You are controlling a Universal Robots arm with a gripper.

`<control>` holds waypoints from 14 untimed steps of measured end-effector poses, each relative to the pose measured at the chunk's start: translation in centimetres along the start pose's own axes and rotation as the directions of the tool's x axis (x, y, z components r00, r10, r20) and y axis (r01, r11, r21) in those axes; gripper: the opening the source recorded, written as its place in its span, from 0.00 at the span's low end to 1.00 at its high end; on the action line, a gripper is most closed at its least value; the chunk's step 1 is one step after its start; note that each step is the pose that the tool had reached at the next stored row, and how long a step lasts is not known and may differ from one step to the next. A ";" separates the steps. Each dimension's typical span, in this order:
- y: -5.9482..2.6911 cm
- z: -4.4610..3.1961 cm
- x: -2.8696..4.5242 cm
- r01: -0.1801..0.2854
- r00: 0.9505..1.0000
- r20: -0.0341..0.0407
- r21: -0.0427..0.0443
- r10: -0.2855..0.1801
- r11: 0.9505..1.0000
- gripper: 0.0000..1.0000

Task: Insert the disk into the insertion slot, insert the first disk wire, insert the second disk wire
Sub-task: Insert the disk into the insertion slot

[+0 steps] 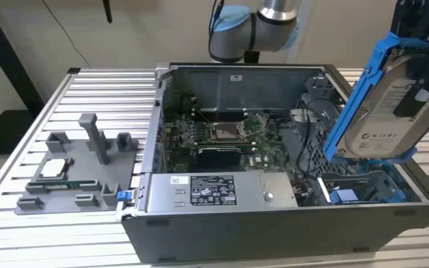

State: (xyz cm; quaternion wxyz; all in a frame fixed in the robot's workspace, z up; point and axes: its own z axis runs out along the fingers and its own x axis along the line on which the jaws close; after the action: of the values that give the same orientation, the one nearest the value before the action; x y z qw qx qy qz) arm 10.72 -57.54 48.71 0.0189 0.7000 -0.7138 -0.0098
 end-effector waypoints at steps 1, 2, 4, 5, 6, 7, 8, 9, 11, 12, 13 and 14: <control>0.00 0.00 0.00 0.000 1.000 0.000 0.000 0.000 1.000 0.00; 0.00 0.00 0.00 0.000 1.000 0.000 0.000 0.000 1.000 0.00; 0.00 0.03 0.02 0.000 1.000 0.001 0.000 0.000 1.000 0.00; 0.00 0.02 0.03 0.000 1.000 0.000 0.000 0.000 1.000 0.00; 0.00 0.04 0.04 0.000 1.000 0.000 0.000 0.000 1.000 0.00; 0.00 0.06 0.06 0.000 1.000 0.000 0.000 0.000 1.000 0.00; 0.00 0.08 0.09 0.000 1.000 0.000 0.000 0.000 1.000 0.00; 0.00 0.08 0.10 0.000 1.000 0.000 0.000 0.000 1.000 0.00; 0.00 0.08 0.10 0.000 1.000 0.000 0.000 0.000 1.000 0.00; 0.00 0.08 0.11 0.000 1.000 0.000 0.000 0.000 1.000 0.00; 0.00 0.07 0.11 0.000 1.000 0.000 0.000 0.000 1.000 0.00; 0.00 0.08 0.12 0.000 1.000 0.000 0.000 0.000 1.000 0.00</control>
State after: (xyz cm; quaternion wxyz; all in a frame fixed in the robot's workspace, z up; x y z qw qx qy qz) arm 10.71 -57.65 48.63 0.0188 0.7000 -0.7138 -0.0099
